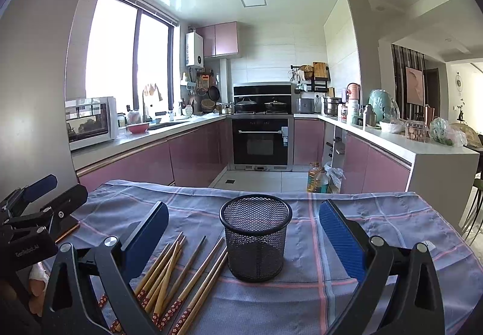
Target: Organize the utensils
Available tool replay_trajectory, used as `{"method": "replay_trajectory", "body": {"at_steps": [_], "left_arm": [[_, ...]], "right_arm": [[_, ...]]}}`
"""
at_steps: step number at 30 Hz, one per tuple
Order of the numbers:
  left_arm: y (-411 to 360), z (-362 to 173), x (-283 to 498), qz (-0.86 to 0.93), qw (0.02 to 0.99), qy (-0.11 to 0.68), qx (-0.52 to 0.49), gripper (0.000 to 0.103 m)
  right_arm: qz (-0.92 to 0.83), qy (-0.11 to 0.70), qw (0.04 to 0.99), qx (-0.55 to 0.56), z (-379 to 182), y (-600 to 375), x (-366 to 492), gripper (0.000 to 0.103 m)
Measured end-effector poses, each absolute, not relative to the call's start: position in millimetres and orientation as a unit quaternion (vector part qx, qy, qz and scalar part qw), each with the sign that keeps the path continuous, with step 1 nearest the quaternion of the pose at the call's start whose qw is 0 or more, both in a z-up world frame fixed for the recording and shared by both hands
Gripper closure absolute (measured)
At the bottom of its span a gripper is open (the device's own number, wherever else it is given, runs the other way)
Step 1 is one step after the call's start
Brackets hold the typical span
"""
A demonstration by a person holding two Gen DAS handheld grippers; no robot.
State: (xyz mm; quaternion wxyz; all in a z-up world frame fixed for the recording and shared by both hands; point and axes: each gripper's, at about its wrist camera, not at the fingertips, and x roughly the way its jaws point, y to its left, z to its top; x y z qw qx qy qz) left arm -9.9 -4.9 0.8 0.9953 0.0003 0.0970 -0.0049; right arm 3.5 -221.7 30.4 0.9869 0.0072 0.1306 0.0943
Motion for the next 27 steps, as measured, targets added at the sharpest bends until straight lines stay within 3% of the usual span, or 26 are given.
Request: {"method": "replay_trajectory", "body": {"at_steps": [27], "left_arm": [[-6.4, 1.6, -10.5, -0.006, 0.995, 0.097, 0.002, 0.005]], "right_arm": [[0.097, 0.137, 0.986, 0.016, 25.2, -228.8, 6.7, 0.006]]}}
